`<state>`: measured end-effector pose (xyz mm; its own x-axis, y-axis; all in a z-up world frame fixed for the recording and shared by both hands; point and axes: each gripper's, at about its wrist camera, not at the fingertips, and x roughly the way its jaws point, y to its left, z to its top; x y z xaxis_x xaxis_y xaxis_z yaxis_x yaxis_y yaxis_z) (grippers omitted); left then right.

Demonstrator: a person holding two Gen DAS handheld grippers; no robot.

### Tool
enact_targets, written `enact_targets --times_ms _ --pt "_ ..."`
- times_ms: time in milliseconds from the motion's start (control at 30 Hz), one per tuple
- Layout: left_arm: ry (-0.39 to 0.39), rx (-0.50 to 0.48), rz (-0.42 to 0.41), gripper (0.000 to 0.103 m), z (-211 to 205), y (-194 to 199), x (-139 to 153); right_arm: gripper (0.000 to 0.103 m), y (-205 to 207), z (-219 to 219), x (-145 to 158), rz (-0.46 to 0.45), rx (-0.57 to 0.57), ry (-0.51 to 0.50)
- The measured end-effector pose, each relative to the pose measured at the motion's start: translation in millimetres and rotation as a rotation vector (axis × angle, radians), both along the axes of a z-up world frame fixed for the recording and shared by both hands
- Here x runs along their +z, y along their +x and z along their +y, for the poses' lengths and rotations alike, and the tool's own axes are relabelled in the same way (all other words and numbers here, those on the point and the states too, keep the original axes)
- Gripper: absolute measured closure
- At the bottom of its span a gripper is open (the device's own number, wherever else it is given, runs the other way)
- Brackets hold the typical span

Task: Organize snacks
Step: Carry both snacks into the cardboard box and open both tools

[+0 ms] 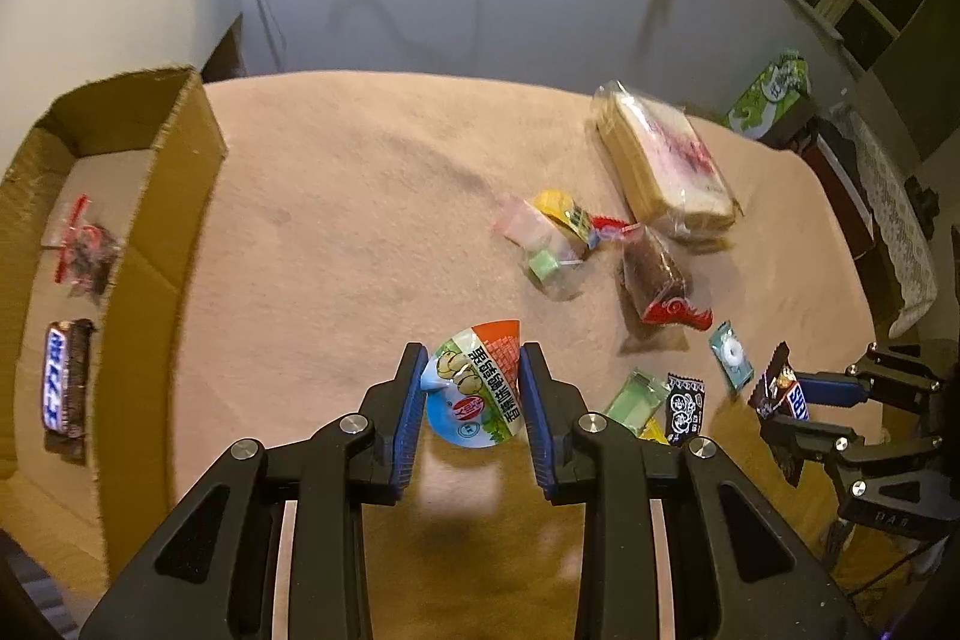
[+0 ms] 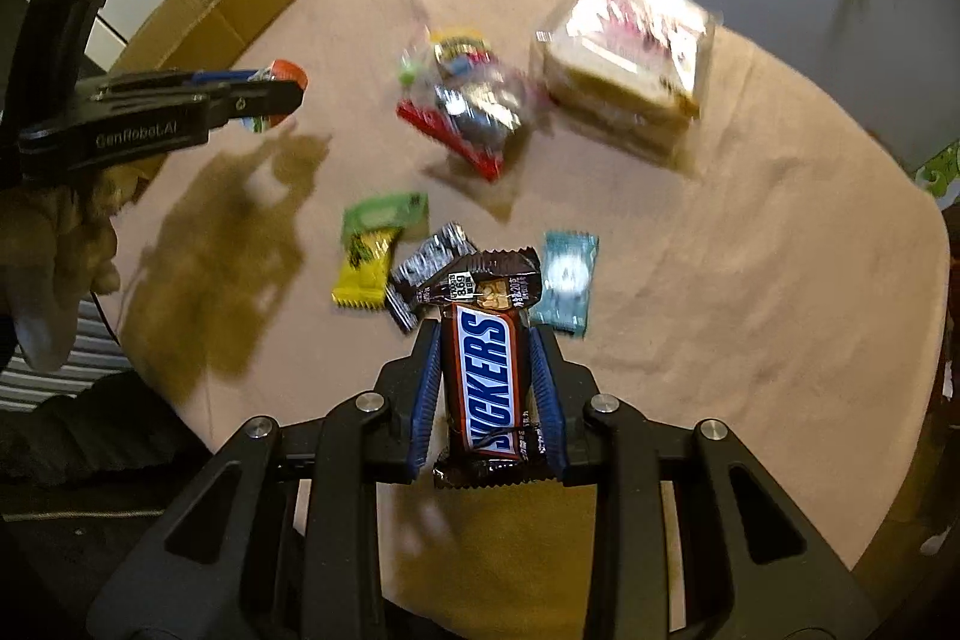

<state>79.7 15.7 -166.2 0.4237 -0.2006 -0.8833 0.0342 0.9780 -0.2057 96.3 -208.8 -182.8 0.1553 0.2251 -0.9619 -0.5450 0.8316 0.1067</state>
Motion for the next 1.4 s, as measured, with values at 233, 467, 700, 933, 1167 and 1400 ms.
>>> enact_targets --times_ms 233,467,700,933,1167,1400 --pt "0.001 0.064 -0.034 0.074 18 -5 15 0.072 7 19 20 -0.029 0.037 0.053" --pt "0.004 0.162 -0.057 0.074 55 -18 25 0.072 25 86 38 -0.077 0.147 0.134" --pt "0.007 0.266 -0.071 0.074 95 -34 30 0.072 34 142 50 -0.089 0.241 0.166" --pt "0.012 0.36 -0.083 0.074 132 -52 33 0.072 39 200 58 -0.095 0.328 0.184" --pt "0.027 0.425 -0.07 0.074 164 -65 29 0.072 38 257 59 -0.098 0.413 0.181" --pt "0.028 0.454 -0.051 0.074 179 -72 20 0.072 38 303 50 -0.079 0.464 0.172"
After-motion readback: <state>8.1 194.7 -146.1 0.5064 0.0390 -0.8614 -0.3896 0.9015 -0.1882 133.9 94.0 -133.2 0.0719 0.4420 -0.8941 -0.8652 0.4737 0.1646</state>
